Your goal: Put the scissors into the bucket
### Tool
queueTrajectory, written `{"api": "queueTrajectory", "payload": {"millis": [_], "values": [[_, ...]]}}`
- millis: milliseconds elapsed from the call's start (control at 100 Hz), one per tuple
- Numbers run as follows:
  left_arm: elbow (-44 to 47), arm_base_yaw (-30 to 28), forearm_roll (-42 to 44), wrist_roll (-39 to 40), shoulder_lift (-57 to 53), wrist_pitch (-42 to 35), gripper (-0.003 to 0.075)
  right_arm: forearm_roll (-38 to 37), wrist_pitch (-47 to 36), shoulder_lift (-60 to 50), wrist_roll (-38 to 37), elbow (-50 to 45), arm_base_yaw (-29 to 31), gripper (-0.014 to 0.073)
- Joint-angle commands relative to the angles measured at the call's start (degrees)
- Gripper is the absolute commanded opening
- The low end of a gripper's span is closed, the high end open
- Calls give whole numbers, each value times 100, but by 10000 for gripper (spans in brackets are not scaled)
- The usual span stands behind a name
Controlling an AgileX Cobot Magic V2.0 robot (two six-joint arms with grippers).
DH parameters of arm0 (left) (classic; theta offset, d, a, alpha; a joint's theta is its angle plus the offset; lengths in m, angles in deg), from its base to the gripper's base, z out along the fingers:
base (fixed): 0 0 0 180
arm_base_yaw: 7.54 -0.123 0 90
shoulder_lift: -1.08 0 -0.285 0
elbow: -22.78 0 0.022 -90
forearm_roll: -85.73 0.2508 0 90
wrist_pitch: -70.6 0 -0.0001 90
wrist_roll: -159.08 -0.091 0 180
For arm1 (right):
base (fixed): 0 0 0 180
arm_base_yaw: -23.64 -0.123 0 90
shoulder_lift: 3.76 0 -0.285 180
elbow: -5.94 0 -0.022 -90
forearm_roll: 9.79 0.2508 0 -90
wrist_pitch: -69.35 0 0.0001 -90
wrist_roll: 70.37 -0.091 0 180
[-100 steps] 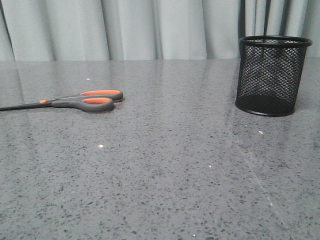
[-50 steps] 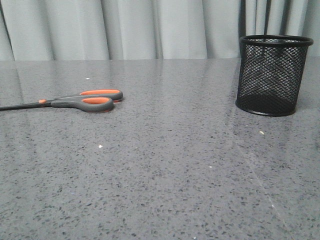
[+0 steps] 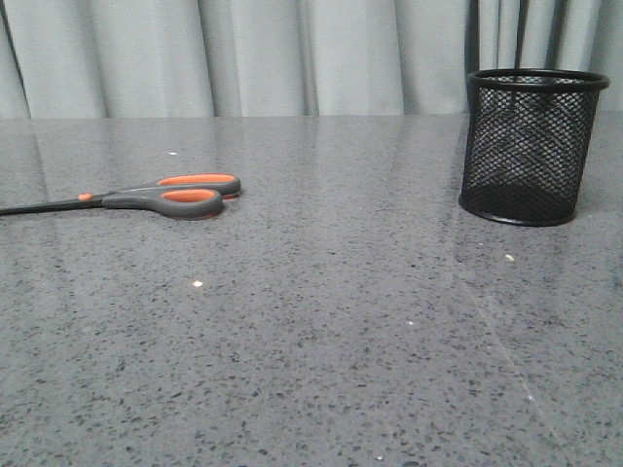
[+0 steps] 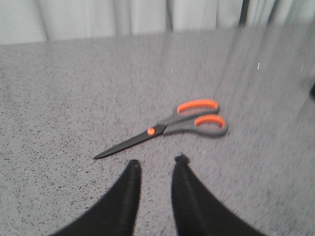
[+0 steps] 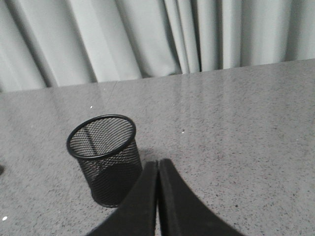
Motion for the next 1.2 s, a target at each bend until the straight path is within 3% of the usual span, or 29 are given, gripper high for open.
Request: {"api": "queueTrajectory", "payload": {"millis": [0,70,220,290,450,580,730,1190], "values": [[-599,-8,-44,-624,802,56,302,-54,-36,315,156,460,-72,-14],[-1022,-8,-44,-947,1461,361,345,-54,135,458,156,619,-93,77],[-2015,152,-30,-1791,2701,795,344,-54,96,523,164,674,-124,381],[-2566,219,-17,-2335,3292,1175,344,-54,126,523,164,674,-124,453],[-3762,288,182,-3543,4610,2442,344,-54,135,523,164,674,-215,458],[-4305,288,182,-4230,5333,2601,345,-54,135,523,164,674,-402,458],[-4776,288,533,-5782,5811,3139,345,-68,135,523,164,674,-508,458],[-5492,288,427,-5876,6722,3499,345,-94,-82,523,164,654,-686,458]]}}
